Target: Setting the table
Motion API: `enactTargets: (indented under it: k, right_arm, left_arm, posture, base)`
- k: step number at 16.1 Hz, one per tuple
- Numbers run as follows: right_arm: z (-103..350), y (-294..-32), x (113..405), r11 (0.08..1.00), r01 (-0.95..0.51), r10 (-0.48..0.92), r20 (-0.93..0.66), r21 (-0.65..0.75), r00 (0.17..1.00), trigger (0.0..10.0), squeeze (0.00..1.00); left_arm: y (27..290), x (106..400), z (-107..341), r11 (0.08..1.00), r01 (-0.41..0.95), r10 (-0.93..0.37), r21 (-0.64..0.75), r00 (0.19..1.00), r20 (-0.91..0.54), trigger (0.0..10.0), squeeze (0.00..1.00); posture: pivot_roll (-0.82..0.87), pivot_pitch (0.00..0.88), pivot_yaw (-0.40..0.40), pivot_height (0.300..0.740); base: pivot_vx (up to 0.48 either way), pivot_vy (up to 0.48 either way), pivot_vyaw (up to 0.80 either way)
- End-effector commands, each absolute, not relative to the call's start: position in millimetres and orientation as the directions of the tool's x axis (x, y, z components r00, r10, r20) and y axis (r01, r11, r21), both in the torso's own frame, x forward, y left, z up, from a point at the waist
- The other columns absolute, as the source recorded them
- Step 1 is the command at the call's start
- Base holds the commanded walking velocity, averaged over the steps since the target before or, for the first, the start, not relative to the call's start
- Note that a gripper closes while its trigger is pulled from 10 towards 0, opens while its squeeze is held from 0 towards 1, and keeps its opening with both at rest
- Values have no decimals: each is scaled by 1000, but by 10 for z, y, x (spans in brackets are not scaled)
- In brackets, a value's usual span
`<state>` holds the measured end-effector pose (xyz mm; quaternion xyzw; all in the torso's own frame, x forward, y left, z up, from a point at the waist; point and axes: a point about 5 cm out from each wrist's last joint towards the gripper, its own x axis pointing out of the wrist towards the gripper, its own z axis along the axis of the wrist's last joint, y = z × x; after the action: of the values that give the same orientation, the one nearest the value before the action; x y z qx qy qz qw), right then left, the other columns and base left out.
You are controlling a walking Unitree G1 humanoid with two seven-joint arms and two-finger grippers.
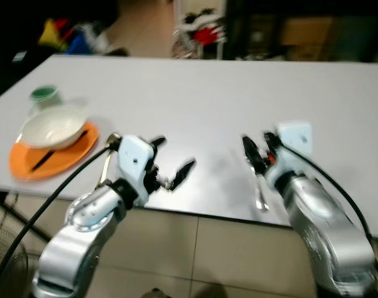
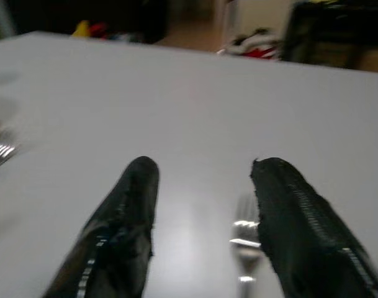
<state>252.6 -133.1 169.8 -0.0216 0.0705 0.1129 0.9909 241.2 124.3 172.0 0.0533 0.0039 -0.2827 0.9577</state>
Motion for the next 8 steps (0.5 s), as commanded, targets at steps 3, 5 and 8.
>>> enactTargets:
  k: [3, 5, 8]
  right_arm:
    - [1781, -1278, 2459, 967, -254, 254, -59, 4, 965, 10000, 1000]
    - [1795, -1319, 2438, 972, -234, 234, -12, -8, 972, 10000, 1000]
    - [1765, -1424, 2394, 983, -175, 176, 20, -49, 984, 10000, 1000]
  left_arm:
    - [1331, 2372, 1722, 912, 377, -379, 164, 925, -19, 10000, 0]
    - [1340, 2348, 1717, 921, 350, -352, 170, 936, -19, 10000, 0]
    - [1353, 2372, 1726, 932, 309, -313, 187, 950, -9, 10000, 0]
  posture:
    - [134, 0, 4, 740]
    - [131, 0, 8, 740]
    - [122, 0, 25, 740]
  base:
    - [0, 0, 800]
    - [0, 0, 800]
    - [0, 0, 800]
